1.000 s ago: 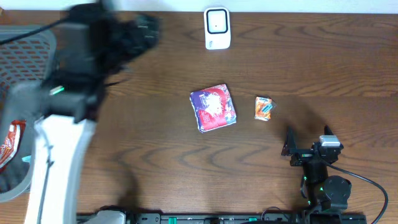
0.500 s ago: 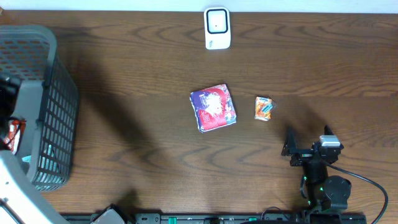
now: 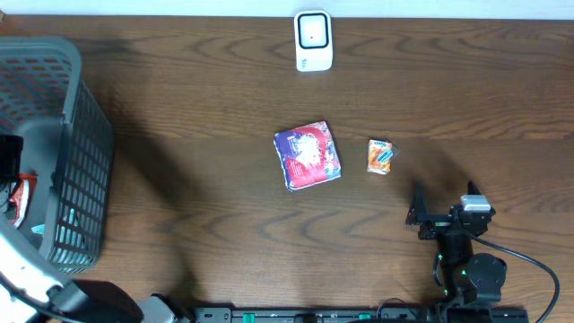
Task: Scan the item barcode
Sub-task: 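Return the left gripper to the basket and grasp the mint-green packet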
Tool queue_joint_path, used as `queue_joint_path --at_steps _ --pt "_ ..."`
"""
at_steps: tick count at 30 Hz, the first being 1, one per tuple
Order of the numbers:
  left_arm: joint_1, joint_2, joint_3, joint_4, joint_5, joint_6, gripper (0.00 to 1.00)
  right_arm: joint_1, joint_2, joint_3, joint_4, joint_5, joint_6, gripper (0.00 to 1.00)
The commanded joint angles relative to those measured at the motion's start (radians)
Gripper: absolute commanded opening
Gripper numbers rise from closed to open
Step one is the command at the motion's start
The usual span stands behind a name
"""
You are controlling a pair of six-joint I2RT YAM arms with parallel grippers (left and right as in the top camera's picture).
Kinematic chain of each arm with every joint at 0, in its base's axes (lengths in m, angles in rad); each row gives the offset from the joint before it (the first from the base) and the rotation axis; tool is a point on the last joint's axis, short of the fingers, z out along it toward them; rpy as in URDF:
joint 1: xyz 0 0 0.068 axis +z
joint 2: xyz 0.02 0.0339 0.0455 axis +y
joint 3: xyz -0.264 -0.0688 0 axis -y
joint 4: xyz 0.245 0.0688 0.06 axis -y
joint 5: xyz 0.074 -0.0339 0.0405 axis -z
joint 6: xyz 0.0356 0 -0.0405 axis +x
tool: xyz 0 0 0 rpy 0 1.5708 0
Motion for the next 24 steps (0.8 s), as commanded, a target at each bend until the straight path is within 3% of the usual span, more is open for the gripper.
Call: queue_joint_path --at_steps 1,5,9,12,17,24 --pt "0.005 0.003 0.009 -0.001 -0.041 0.008 0.86 -0.005 -0.006 -0.001 -0.003 -0.006 -0.012 0.99" --pt "0.005 0.002 0.009 0.077 -0.058 0.162 0.85 -0.005 -0.006 -0.001 -0.003 -0.006 -0.012 0.99" --pt "0.005 0.007 0.008 0.081 -0.216 0.342 0.85 -0.005 -0.006 -0.001 -0.003 -0.006 -0.012 0.99" --pt "0.005 0.014 -0.014 0.049 -0.297 0.379 0.85 -0.005 -0.006 -0.001 -0.003 -0.006 -0.011 0.99" --pt "0.003 0.018 -0.13 0.045 -0.292 0.532 0.85 -0.005 -0.006 -0.001 -0.003 -0.006 -0.012 0.99" --pt "0.004 0.018 -0.336 0.149 -0.291 0.602 0.85 -0.005 -0.006 -0.001 -0.003 -0.006 -0.012 0.99"
